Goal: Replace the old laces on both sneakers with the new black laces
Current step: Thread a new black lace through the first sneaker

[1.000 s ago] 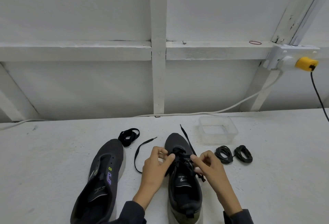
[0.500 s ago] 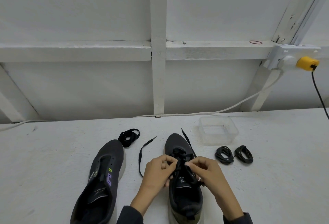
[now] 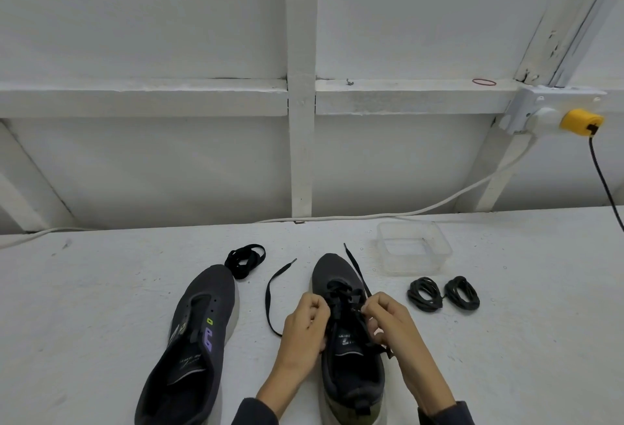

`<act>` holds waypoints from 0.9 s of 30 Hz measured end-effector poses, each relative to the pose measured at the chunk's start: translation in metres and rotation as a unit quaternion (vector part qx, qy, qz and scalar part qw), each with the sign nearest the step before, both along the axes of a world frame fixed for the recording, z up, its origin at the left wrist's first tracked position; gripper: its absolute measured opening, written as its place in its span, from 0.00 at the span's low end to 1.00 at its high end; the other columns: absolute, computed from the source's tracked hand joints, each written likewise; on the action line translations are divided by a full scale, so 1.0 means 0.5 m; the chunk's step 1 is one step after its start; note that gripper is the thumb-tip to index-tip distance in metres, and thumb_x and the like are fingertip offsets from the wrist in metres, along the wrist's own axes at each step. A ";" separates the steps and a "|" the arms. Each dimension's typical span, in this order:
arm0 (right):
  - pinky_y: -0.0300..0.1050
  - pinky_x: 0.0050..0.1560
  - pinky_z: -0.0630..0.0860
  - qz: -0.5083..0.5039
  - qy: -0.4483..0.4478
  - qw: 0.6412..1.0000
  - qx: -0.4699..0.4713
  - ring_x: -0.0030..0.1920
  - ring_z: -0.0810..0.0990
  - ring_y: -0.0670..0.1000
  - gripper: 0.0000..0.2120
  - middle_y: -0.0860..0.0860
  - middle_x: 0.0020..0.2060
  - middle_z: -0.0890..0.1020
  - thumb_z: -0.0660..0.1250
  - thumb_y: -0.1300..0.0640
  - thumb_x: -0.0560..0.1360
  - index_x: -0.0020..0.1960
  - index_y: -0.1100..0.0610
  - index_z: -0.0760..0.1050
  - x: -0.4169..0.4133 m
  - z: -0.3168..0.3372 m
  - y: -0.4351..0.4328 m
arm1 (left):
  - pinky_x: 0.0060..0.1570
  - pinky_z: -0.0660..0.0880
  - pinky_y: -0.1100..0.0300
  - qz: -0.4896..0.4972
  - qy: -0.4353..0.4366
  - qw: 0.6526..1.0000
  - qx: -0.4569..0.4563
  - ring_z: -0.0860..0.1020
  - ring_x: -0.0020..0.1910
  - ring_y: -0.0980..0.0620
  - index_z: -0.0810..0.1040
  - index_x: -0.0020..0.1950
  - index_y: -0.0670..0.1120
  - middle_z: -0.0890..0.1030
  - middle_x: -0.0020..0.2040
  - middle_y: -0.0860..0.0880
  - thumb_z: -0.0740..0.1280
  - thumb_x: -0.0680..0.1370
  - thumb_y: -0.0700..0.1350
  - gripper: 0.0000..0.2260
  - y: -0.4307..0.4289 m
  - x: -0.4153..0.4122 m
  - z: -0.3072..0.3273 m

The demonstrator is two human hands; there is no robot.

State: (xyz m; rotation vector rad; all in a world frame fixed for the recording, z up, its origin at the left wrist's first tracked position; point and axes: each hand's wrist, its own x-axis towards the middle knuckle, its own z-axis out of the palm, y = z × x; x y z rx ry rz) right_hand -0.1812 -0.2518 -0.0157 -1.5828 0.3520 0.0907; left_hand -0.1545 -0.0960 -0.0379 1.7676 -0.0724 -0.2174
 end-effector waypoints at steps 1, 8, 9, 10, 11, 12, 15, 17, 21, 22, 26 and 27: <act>0.34 0.28 0.63 0.008 -0.009 1.000 -0.003 0.26 0.66 0.44 0.08 0.47 0.25 0.70 0.65 0.62 0.78 0.40 0.59 0.72 0.000 0.004 0.000 | 0.27 0.66 0.64 -0.003 0.003 1.000 -0.003 0.67 0.26 0.55 0.73 0.46 0.42 0.71 0.28 0.54 0.62 0.81 0.43 0.06 0.002 0.004 0.002; 0.34 0.29 0.65 0.033 -0.060 0.996 -0.056 0.28 0.67 0.45 0.09 0.48 0.28 0.73 0.68 0.58 0.78 0.42 0.63 0.76 0.000 0.002 0.004 | 0.26 0.67 0.63 -0.022 -0.024 0.999 0.010 0.69 0.22 0.55 0.78 0.46 0.45 0.76 0.31 0.49 0.67 0.79 0.45 0.05 0.002 0.016 0.008; 0.34 0.28 0.65 0.033 -0.058 0.996 -0.056 0.28 0.67 0.44 0.09 0.48 0.28 0.72 0.67 0.59 0.78 0.42 0.62 0.75 0.000 0.000 0.004 | 0.27 0.67 0.63 -0.018 -0.023 1.000 0.003 0.69 0.22 0.55 0.77 0.46 0.44 0.76 0.31 0.49 0.67 0.80 0.44 0.05 0.001 0.014 0.006; 0.34 0.28 0.64 0.031 -0.054 0.997 -0.053 0.27 0.66 0.44 0.08 0.47 0.27 0.71 0.66 0.60 0.79 0.41 0.61 0.74 -0.001 -0.002 0.004 | 0.27 0.67 0.64 -0.010 -0.018 1.000 -0.011 0.69 0.23 0.55 0.77 0.46 0.43 0.76 0.32 0.50 0.66 0.80 0.44 0.05 -0.001 0.010 0.005; 0.34 0.27 0.63 0.027 -0.047 0.997 -0.048 0.26 0.65 0.44 0.08 0.46 0.26 0.70 0.65 0.61 0.79 0.41 0.60 0.73 -0.001 -0.002 0.006 | 0.27 0.67 0.64 0.000 -0.009 1.000 -0.029 0.68 0.24 0.56 0.76 0.47 0.42 0.75 0.32 0.50 0.66 0.80 0.43 0.05 -0.004 0.006 0.004; 0.34 0.27 0.62 0.020 -0.038 0.998 -0.040 0.25 0.64 0.43 0.08 0.46 0.25 0.68 0.64 0.62 0.79 0.41 0.60 0.72 -0.001 -0.004 0.007 | 0.27 0.66 0.65 0.011 0.006 0.999 -0.052 0.67 0.24 0.56 0.76 0.46 0.41 0.74 0.32 0.50 0.65 0.80 0.42 0.05 -0.006 0.001 0.003; 0.35 0.27 0.62 -0.023 -0.001 1.000 0.002 0.24 0.65 0.44 0.09 0.49 0.26 0.69 0.60 0.63 0.79 0.40 0.59 0.68 -0.002 -0.009 0.008 | 0.30 0.65 0.64 0.035 0.086 0.982 -0.162 0.65 0.26 0.56 0.75 0.44 0.43 0.71 0.30 0.50 0.63 0.80 0.41 0.06 -0.009 -0.010 0.000; 0.37 0.26 0.61 -0.040 0.021 0.998 0.036 0.25 0.66 0.45 0.10 0.50 0.26 0.71 0.59 0.64 0.79 0.39 0.58 0.67 -0.003 -0.010 0.005 | 0.32 0.64 0.62 0.050 0.139 0.961 -0.233 0.64 0.27 0.55 0.75 0.43 0.45 0.67 0.28 0.50 0.63 0.80 0.42 0.06 -0.009 -0.014 -0.001; 0.36 0.26 0.61 -0.035 0.025 0.997 0.058 0.24 0.66 0.44 0.10 0.47 0.24 0.73 0.60 0.64 0.78 0.38 0.58 0.67 -0.003 -0.004 -0.001 | 0.33 0.62 0.59 0.052 0.167 0.952 -0.252 0.63 0.27 0.55 0.73 0.40 0.46 0.66 0.30 0.49 0.62 0.79 0.42 0.07 -0.005 -0.012 0.002; 0.35 0.27 0.62 -0.028 0.021 0.998 0.055 0.24 0.67 0.43 0.10 0.47 0.24 0.72 0.62 0.63 0.79 0.38 0.58 0.68 -0.002 -0.003 -0.003 | 0.32 0.62 0.59 0.043 0.160 0.957 -0.236 0.64 0.26 0.55 0.72 0.40 0.45 0.67 0.31 0.48 0.62 0.78 0.42 0.07 -0.003 -0.007 0.007; 0.37 0.31 0.65 0.013 0.006 1.000 0.019 0.26 0.68 0.45 0.11 0.47 0.25 0.71 0.69 0.53 0.77 0.40 0.58 0.74 0.005 -0.001 -0.005 | 0.28 0.64 0.61 0.000 0.130 0.984 -0.121 0.67 0.25 0.54 0.73 0.39 0.46 0.71 0.30 0.50 0.66 0.79 0.50 0.12 0.001 0.017 0.024; 0.37 0.30 0.65 0.021 -0.004 1.000 0.009 0.27 0.68 0.45 0.12 0.47 0.25 0.71 0.69 0.52 0.77 0.40 0.58 0.75 0.006 -0.001 -0.003 | 0.27 0.64 0.62 -0.008 0.118 0.989 -0.084 0.68 0.25 0.54 0.74 0.38 0.46 0.71 0.28 0.51 0.67 0.78 0.52 0.13 0.000 0.022 0.026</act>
